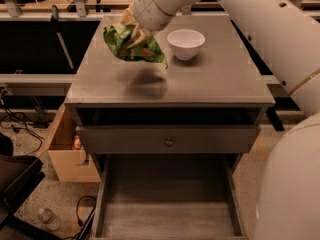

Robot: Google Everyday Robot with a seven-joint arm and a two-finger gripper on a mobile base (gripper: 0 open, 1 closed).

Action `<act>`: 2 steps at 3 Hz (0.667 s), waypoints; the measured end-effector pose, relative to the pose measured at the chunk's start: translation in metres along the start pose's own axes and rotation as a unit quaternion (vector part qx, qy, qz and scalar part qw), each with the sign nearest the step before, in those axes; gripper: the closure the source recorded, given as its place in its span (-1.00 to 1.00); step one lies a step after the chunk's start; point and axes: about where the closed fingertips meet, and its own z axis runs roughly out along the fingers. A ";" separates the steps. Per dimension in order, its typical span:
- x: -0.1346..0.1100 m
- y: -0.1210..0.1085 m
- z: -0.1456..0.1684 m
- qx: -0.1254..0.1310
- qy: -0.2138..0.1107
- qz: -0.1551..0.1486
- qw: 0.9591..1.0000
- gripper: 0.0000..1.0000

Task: Pick green rice chip bag from white bowl and place on counter

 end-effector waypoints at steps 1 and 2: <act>-0.001 0.000 0.003 -0.001 -0.002 0.000 1.000 0.06; -0.002 0.001 0.005 -0.003 -0.004 -0.001 1.000 -0.40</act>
Offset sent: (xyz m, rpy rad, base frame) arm -0.0002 0.0022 -0.0016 -0.0006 0.0025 0.0036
